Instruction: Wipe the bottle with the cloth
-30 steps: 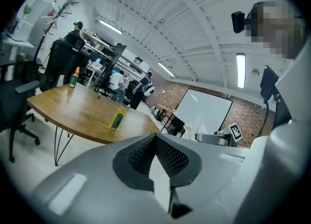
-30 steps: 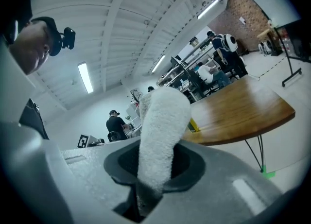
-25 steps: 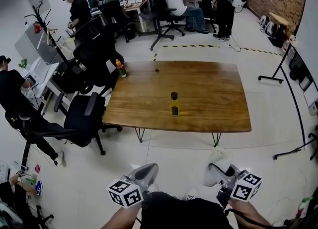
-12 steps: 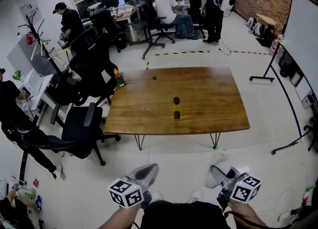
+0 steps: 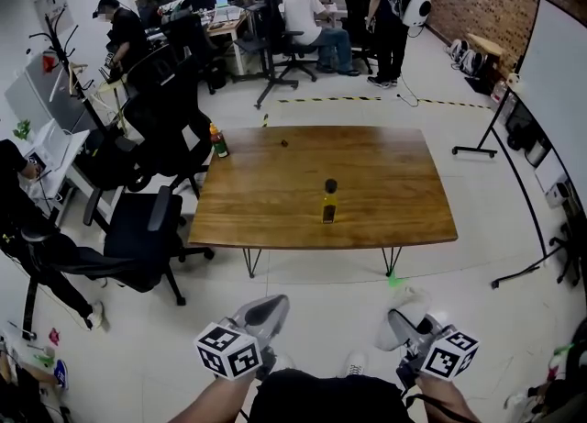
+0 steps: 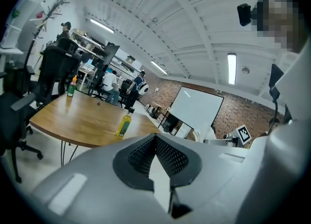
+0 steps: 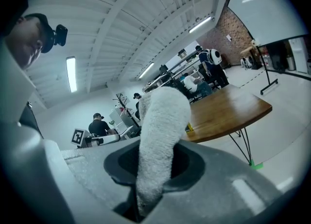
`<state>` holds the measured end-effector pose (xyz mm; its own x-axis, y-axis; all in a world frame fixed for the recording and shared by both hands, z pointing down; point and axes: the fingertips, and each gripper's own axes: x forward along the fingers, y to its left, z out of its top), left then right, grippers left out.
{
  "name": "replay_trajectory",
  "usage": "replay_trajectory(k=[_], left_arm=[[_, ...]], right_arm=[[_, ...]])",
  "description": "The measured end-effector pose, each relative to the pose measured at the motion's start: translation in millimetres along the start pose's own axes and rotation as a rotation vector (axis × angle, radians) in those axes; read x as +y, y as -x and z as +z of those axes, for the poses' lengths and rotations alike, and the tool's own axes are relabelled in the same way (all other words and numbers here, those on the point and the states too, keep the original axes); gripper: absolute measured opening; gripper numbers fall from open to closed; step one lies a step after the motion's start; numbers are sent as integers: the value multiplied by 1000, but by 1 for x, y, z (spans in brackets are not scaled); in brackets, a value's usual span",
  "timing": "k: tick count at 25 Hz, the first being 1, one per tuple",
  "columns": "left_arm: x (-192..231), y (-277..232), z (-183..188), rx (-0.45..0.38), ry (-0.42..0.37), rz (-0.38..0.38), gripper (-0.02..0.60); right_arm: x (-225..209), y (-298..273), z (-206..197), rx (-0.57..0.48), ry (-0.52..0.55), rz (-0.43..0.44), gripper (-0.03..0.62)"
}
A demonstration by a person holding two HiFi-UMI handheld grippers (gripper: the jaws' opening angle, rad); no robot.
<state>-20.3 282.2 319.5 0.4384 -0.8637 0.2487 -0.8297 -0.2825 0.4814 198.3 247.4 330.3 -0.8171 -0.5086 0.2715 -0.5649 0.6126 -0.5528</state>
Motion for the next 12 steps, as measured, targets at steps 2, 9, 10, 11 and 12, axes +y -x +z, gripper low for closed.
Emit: replay_trajectory(k=[2, 9, 10, 11, 12], left_arm=[[3, 4, 0, 9, -12, -1, 17], [10, 8, -3, 8, -3, -2, 17], [9, 6, -2, 1, -3, -4, 17], [9, 3, -1, -7, -3, -6, 17], [8, 0, 1, -16, -4, -7, 17]], right_arm=[[4, -4, -1, -3, 1, 0, 71], [11, -10, -2, -1, 18, 4, 71], [9, -10, -1, 0, 19, 5, 71], [8, -9, 2, 1, 21, 7, 71], [6, -9, 5, 1, 23, 9, 71]])
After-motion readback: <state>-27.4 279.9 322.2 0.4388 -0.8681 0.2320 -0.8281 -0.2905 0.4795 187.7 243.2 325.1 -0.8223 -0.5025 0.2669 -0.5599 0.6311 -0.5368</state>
